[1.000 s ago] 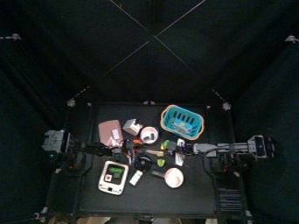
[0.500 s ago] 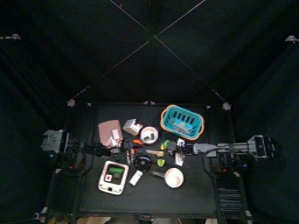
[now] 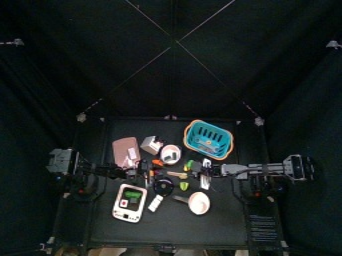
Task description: Drop cleaver in pot
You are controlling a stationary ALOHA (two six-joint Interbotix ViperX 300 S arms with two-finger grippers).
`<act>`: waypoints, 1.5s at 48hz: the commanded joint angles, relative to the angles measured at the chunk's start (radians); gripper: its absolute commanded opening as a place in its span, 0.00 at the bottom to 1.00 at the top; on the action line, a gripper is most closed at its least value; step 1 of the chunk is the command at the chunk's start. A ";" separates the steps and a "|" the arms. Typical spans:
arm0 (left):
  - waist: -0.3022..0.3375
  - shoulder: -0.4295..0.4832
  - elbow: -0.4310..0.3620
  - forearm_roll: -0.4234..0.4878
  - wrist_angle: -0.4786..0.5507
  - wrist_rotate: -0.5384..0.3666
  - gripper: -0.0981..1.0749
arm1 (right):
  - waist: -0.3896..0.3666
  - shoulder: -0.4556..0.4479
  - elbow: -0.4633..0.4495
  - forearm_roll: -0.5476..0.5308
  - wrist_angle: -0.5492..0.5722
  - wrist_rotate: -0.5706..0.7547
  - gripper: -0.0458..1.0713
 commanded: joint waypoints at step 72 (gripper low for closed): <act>-0.218 -0.071 0.193 0.032 -0.006 0.000 0.74 | -0.296 0.422 -0.640 0.017 0.673 0.152 0.32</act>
